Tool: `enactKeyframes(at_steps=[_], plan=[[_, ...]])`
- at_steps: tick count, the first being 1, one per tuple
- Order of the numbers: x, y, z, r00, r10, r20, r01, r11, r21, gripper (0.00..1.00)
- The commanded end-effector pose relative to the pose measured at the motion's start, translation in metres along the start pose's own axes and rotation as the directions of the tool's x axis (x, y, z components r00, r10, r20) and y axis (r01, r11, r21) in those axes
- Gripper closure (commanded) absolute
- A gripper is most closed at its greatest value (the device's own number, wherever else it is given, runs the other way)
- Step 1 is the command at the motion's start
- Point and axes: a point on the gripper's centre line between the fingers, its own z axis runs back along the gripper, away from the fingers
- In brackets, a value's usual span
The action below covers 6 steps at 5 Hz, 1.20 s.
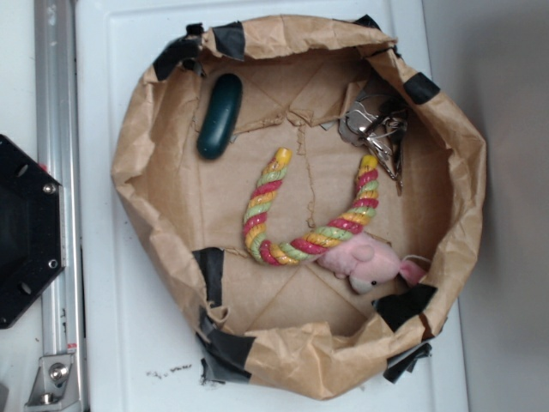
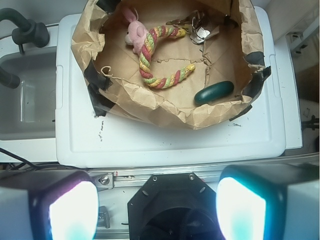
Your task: Grab the multicolored rope.
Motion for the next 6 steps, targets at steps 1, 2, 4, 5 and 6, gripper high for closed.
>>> enactKeyframes(at_steps=[1,2,4,5,6], plan=[[0.0,0.0,0.0,1.0,0.0,0.0,0.0,1.0,0.0,0.0],[0.047,0.001,-0.019,0.967,0.253,-0.04,-0.253,0.967,-0.006,0.0],[0.127,0.019,-0.086,0.753,0.651,-0.093,-0.658,0.742,-0.128,0.0],[0.144,0.04,-0.121,0.583,0.812,-0.002,-0.785,0.563,-0.259,0.0],[0.161,0.046,-0.154,0.547,0.837,-0.019,-0.816,0.528,-0.236,0.0]])
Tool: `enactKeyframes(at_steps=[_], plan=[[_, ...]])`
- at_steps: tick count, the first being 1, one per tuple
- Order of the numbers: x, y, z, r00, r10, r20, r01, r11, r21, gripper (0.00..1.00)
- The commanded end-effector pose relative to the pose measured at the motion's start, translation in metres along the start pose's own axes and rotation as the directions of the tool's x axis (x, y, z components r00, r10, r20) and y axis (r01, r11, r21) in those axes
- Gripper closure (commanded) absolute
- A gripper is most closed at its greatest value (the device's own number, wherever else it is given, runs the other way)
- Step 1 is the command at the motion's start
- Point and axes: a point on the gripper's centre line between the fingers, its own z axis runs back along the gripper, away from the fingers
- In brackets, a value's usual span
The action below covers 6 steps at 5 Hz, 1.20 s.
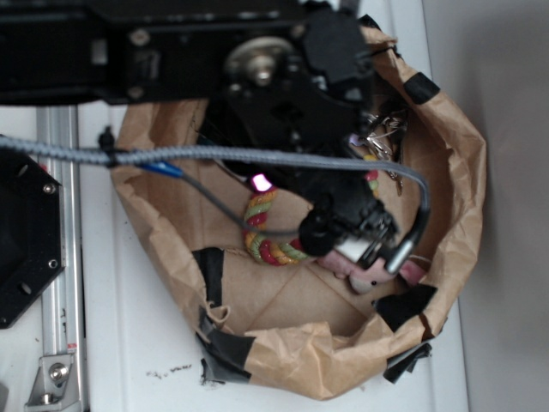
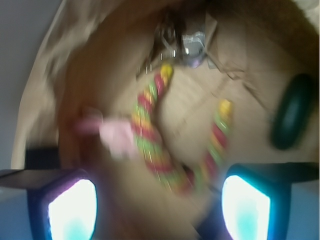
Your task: Grab the multicolored rope.
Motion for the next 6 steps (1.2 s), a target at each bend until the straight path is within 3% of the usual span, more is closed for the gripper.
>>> enactKeyframes(at_steps=[1,2,3,4,5,6], plan=[[0.034,-0.008,-0.042,0.998,0.045,0.037,-0.046,0.999,0.019,0.0],[0.039,-0.015,-0.061,0.999,0.038,0.028,-0.039,0.999,0.035,0.0],[0.033,-0.021,-0.081,0.999,0.032,-0.034,-0.03,0.997,0.07,1.0],[0.012,-0.021,-0.086,0.997,-0.011,-0.077,0.02,0.993,0.116,1.0],[0.001,-0.021,-0.071,0.979,-0.127,-0.16,0.15,0.979,0.138,1.0],[0.003,-0.027,-0.036,0.948,-0.281,-0.152,0.296,0.951,0.089,1.0]])
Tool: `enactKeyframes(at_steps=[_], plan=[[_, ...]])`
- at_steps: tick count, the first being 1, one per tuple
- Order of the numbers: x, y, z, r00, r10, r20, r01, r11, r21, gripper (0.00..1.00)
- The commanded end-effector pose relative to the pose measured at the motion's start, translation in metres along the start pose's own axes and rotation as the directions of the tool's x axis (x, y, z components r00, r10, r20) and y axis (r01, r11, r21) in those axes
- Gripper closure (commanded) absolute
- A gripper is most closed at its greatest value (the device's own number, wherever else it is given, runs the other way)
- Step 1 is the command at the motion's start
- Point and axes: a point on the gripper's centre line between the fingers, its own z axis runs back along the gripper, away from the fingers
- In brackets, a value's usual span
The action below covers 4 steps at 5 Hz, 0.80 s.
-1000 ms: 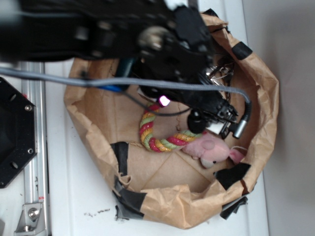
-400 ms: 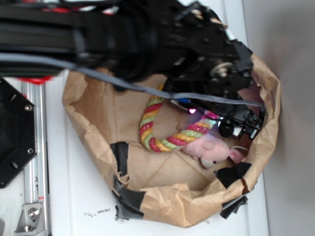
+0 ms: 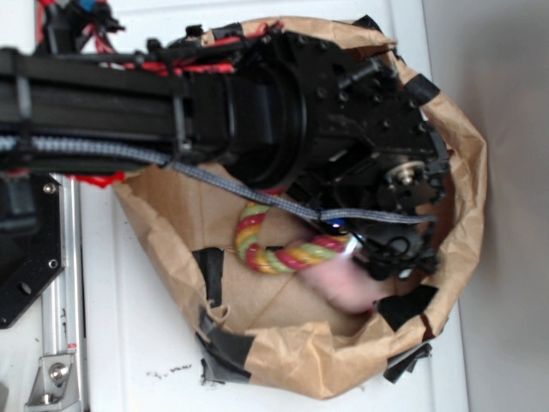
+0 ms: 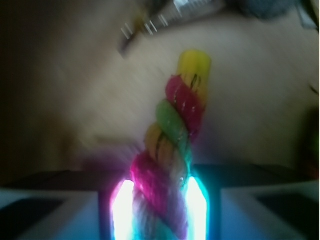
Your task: Grab the multicolored rope.
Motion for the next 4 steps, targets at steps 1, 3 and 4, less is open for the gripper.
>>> enactKeyframes(at_steps=[1,3,4], plan=[[-0.002,0.008,0.115,0.887,-0.43,0.169,0.447,0.891,-0.077,1.0],[-0.009,0.027,0.173,0.524,-0.818,0.238,0.833,0.55,0.056,1.0],[-0.013,0.032,0.166,0.507,-0.838,0.204,0.854,0.52,0.012,1.0]])
